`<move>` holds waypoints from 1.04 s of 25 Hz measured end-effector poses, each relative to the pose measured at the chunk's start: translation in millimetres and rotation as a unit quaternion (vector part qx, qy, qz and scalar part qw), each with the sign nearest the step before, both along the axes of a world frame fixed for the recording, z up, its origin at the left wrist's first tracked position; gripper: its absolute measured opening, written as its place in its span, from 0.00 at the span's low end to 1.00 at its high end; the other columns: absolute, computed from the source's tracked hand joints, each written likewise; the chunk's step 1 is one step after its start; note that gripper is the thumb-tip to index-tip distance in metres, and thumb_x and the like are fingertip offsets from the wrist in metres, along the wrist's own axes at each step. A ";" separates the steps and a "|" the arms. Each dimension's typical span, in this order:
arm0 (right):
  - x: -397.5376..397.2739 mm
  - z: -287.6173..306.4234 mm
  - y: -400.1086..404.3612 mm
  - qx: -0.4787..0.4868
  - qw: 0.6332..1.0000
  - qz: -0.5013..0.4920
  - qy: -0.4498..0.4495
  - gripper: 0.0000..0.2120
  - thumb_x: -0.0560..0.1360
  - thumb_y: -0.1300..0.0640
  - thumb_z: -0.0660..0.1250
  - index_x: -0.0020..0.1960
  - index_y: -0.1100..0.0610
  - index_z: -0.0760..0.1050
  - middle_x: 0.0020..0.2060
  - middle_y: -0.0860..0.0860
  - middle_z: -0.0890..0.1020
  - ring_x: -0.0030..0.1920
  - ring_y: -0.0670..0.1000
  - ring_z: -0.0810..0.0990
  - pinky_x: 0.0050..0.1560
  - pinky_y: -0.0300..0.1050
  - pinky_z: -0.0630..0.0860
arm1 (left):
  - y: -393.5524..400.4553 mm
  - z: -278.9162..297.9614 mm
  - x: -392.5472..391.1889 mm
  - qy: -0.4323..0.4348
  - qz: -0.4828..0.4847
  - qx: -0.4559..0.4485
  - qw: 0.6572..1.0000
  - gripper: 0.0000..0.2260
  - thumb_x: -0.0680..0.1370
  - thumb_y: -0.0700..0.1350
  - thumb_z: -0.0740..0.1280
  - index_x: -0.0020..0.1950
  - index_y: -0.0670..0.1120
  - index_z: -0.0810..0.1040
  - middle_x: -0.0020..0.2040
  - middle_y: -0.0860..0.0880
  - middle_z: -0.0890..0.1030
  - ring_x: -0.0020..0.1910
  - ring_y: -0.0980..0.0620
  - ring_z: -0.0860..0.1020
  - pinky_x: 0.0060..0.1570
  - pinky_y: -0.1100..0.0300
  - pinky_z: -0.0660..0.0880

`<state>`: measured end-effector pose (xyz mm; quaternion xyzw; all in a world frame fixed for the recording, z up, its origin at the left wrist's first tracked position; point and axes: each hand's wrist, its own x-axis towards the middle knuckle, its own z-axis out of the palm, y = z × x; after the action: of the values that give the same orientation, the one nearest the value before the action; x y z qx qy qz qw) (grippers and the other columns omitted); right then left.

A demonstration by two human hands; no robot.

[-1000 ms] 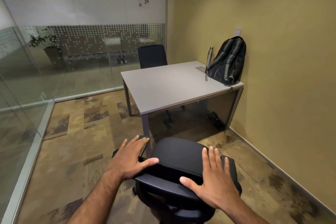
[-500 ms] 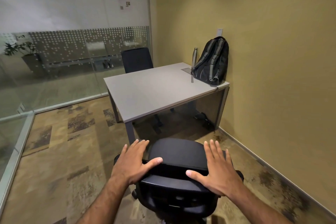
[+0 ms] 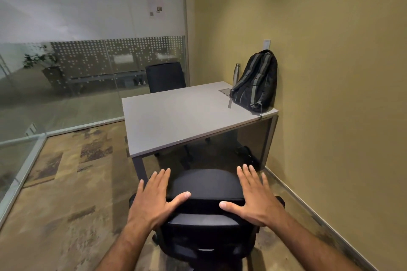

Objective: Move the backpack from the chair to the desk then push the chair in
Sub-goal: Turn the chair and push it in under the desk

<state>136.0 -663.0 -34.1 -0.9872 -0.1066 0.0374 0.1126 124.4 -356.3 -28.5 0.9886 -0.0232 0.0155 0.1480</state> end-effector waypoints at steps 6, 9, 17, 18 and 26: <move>73.7 3.5 -70.1 0.006 0.998 0.062 -0.016 0.62 0.64 0.12 0.44 0.82 0.53 0.33 0.82 0.49 0.34 0.79 0.47 0.28 0.77 0.52 0.28 | -73.0 -1.5 39.8 0.003 0.046 -0.001 0.999 0.56 0.64 0.84 0.35 0.83 0.51 0.41 0.84 0.52 0.44 0.82 0.53 0.41 0.81 0.43 0.40; 108.6 5.2 -96.6 0.005 0.995 0.094 -0.020 0.61 0.65 0.13 0.44 0.82 0.53 0.33 0.82 0.49 0.34 0.79 0.46 0.29 0.78 0.50 0.29 | -101.3 -4.2 62.0 0.002 0.067 0.002 0.998 0.56 0.63 0.84 0.33 0.82 0.51 0.38 0.84 0.52 0.41 0.82 0.54 0.38 0.80 0.43 0.38; 190.7 13.4 -146.7 -0.003 0.989 0.148 -0.013 0.61 0.66 0.14 0.43 0.82 0.54 0.33 0.82 0.51 0.35 0.80 0.47 0.30 0.79 0.48 0.31 | -159.9 -4.6 122.8 0.023 0.107 0.006 0.994 0.56 0.64 0.84 0.33 0.82 0.50 0.37 0.84 0.50 0.39 0.82 0.51 0.37 0.80 0.41 0.37; 200.9 12.6 -151.9 -0.003 0.988 0.152 -0.014 0.60 0.66 0.14 0.44 0.82 0.54 0.34 0.82 0.51 0.35 0.80 0.47 0.30 0.79 0.48 0.31 | -165.8 -4.4 129.5 0.024 0.114 0.006 0.993 0.56 0.64 0.84 0.33 0.82 0.50 0.37 0.84 0.50 0.39 0.82 0.51 0.37 0.80 0.41 0.37; 262.6 11.0 -191.2 -0.010 0.979 0.204 -0.015 0.60 0.67 0.14 0.45 0.82 0.55 0.35 0.81 0.50 0.35 0.80 0.47 0.31 0.77 0.46 0.29 | -214.7 -4.2 157.7 0.023 0.155 0.000 0.988 0.56 0.63 0.84 0.33 0.82 0.51 0.36 0.83 0.52 0.39 0.82 0.53 0.37 0.80 0.43 0.37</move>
<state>398.6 -854.1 -23.1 -0.9461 -0.3073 0.0461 0.0914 282.1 -571.0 -32.7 0.9804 0.1335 0.0153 0.1439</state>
